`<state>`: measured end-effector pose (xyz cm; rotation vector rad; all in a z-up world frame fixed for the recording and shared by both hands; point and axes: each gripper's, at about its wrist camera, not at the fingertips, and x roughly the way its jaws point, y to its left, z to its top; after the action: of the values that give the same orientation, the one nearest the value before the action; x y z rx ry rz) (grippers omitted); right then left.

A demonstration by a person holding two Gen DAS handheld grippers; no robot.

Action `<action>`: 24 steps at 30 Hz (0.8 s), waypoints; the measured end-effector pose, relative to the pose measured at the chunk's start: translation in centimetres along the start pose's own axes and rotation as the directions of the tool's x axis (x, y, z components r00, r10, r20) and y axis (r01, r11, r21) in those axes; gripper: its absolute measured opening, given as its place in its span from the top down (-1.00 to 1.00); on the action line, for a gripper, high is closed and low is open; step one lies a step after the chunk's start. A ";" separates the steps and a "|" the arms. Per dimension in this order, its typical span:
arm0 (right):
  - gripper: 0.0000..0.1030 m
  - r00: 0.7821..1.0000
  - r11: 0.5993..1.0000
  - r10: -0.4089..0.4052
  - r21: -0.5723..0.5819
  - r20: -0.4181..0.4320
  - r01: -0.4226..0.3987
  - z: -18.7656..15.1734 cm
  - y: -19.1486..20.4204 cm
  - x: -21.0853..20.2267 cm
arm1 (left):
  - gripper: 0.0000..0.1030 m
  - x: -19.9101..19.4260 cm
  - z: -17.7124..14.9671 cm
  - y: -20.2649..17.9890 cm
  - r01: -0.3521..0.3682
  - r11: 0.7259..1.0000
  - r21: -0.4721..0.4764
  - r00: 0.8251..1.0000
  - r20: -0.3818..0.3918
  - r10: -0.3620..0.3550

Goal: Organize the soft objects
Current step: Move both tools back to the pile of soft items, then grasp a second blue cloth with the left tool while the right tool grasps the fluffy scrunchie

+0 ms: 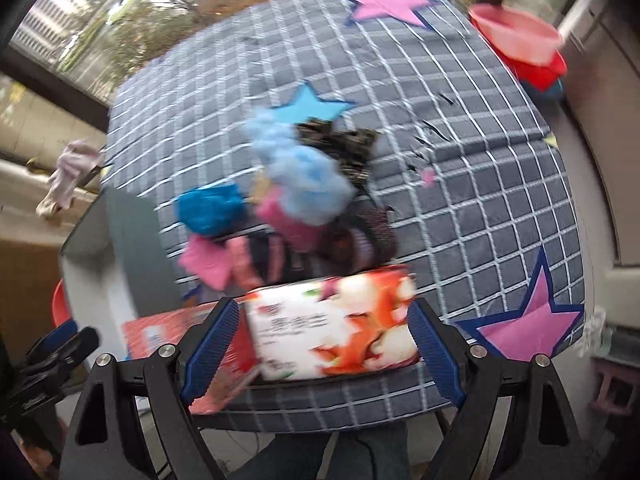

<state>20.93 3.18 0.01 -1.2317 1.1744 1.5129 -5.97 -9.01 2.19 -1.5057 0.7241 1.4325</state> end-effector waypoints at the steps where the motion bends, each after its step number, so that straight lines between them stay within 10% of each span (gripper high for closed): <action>1: -0.69 1.000 1.000 0.000 0.007 -0.006 0.000 0.7 -0.8 0.5 | -0.99 0.2 0.4 -0.5 -0.006 1.000 0.000 1.000 -0.008 0.006; 16: -0.66 0.989 0.981 0.065 -0.176 -0.130 -0.088 8.8 1.9 9.4 | -0.99 6.4 7.8 -5.4 -0.126 0.992 -0.014 0.981 -0.151 0.122; 21: 0.25 0.979 0.978 0.095 -0.167 -0.180 -0.125 9.4 0.7 10.7 | -0.96 10.9 10.3 -6.4 -0.143 0.990 -0.006 0.958 -0.252 0.137; 24: 0.44 0.975 0.971 0.133 -0.173 -0.178 -0.164 9.5 -0.4 10.0 | -0.83 13.6 11.1 -6.5 -0.163 0.987 0.007 0.936 -0.316 0.157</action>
<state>17.74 12.95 -9.19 -1.4456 1.2795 1.6894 -3.05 5.92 -8.78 -1.7474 1.0510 1.3317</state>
